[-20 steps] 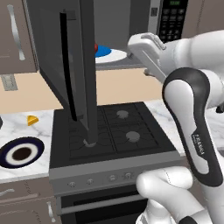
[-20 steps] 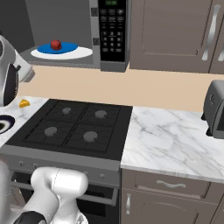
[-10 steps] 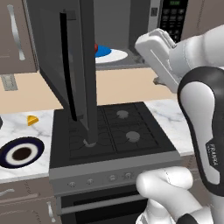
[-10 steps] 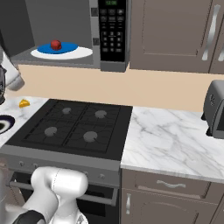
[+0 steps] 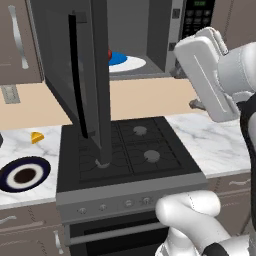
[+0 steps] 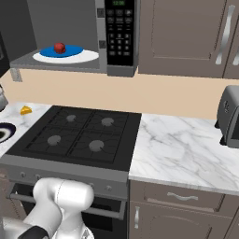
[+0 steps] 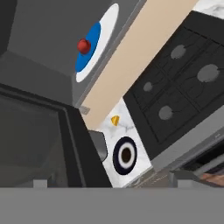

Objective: Pick the bell pepper from the counter and place it in the microwave. Then turn on the microwave.

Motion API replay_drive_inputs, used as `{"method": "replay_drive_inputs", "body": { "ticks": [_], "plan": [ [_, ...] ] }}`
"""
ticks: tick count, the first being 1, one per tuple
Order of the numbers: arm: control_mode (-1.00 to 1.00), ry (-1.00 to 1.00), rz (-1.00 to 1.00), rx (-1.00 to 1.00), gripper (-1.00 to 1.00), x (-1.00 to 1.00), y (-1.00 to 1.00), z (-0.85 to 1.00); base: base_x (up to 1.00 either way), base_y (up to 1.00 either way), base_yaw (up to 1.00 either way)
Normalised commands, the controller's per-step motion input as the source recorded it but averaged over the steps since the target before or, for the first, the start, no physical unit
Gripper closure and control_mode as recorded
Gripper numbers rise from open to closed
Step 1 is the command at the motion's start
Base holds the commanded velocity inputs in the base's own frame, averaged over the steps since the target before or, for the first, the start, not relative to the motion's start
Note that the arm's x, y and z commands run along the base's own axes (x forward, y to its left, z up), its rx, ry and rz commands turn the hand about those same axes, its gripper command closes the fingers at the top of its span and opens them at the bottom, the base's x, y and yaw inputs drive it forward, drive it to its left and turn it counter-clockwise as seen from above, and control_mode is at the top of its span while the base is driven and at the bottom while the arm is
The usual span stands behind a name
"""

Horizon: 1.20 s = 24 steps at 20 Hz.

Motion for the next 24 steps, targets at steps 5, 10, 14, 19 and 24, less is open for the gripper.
{"method": "replay_drive_inputs", "body": {
  "ticks": [5, 10, 14, 19, 24],
  "plan": [
    [-1.00, 0.01, 0.00, 0.24, -1.00, -0.51, -0.03, 0.00, 0.00, 0.00, 0.00],
    [-1.00, 0.00, 0.00, 0.27, -1.00, -0.50, -0.02, -0.01, 0.00, 0.00, 0.00],
    [-1.00, 0.03, -0.01, 0.18, -1.00, -0.47, 0.00, 0.00, 0.00, 0.00, 0.00],
    [-1.00, 0.05, -0.01, 0.16, -1.00, -0.46, 0.00, -0.01, 0.00, 0.00, 0.00],
    [-1.00, 0.05, 0.00, 0.17, -1.00, -0.42, 0.01, -0.02, 0.00, 0.00, 0.00]
  ]
}}
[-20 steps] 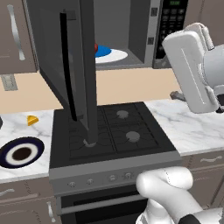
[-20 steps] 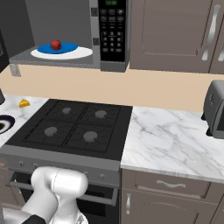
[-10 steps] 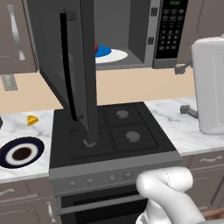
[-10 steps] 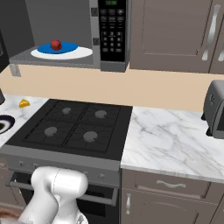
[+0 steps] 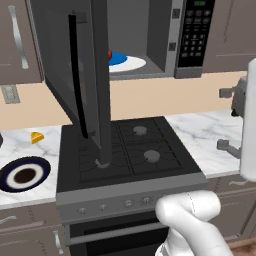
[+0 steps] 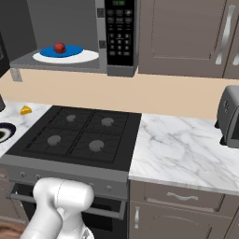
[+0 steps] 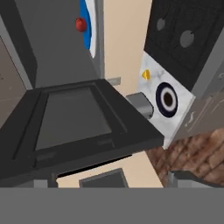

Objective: Pick the bell pepper from the counter and place it in the microwave. Then turn on the microwave.

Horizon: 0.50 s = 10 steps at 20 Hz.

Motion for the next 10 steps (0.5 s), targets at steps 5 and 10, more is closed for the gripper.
{"method": "replay_drive_inputs", "body": {
  "ticks": [5, 10],
  "plan": [
    [-1.00, 0.00, 0.00, 0.11, -1.00, -0.30, 0.17, -0.02, 0.00, 0.00, 0.00],
    [-1.00, 0.01, 0.02, 0.01, -1.00, -0.08, 0.25, -0.07, 0.00, 0.00, 0.00]
  ]
}}
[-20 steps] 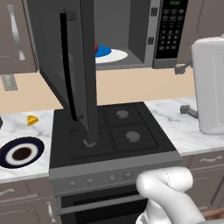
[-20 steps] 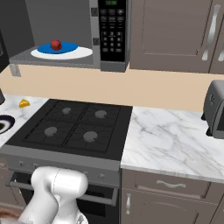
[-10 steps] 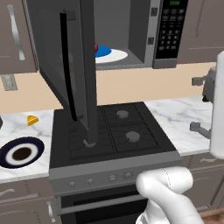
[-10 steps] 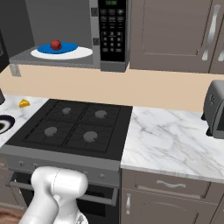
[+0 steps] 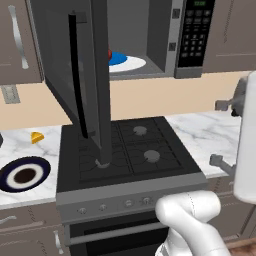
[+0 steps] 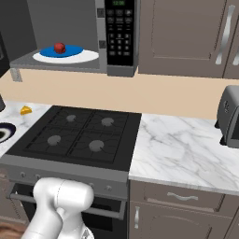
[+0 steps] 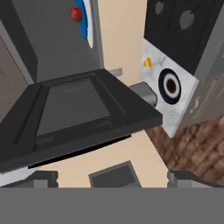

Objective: Pick the bell pepper from the counter and place it in the microwave. Then turn on the microwave.

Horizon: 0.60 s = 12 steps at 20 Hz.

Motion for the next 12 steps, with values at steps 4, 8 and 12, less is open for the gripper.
{"method": "replay_drive_inputs", "body": {
  "ticks": [4, 8, 12],
  "plan": [
    [-1.00, 0.08, 0.03, 0.00, -1.00, 0.02, 0.25, -0.08, 0.00, 0.00, 0.00],
    [-1.00, 0.09, 0.07, 0.00, -1.00, 0.03, 0.29, -0.10, 0.00, 0.00, 0.00],
    [-1.00, 0.01, 0.12, 0.00, -1.00, 0.00, 0.27, -0.06, 0.00, 0.00, 0.00]
  ]
}}
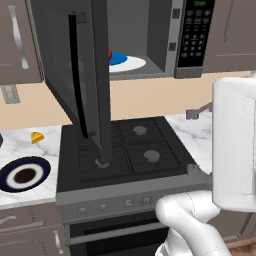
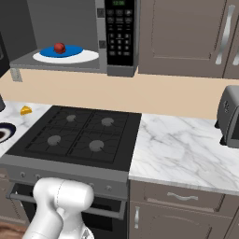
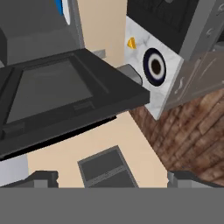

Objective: Pick the bell pepper from the counter and place it in the microwave. Then turn on the microwave.

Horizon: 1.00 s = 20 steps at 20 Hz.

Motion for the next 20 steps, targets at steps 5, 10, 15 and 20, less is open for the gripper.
{"method": "replay_drive_inputs", "body": {
  "ticks": [5, 10, 15, 20],
  "plan": [
    [-1.00, -0.10, 0.13, 0.00, -1.00, -0.01, 0.28, -0.05, 0.00, 0.00, 0.00],
    [-1.00, -0.15, 0.09, 0.00, -1.00, 0.19, 0.23, -0.11, 0.00, 0.00, 0.00],
    [-1.00, -0.26, 0.02, 0.00, -1.00, 0.24, 0.24, -0.13, 0.00, 0.00, 0.00],
    [-1.00, -0.16, 0.00, 0.00, -1.00, 0.16, 0.30, -0.07, 0.00, 0.00, 0.00]
  ]
}}
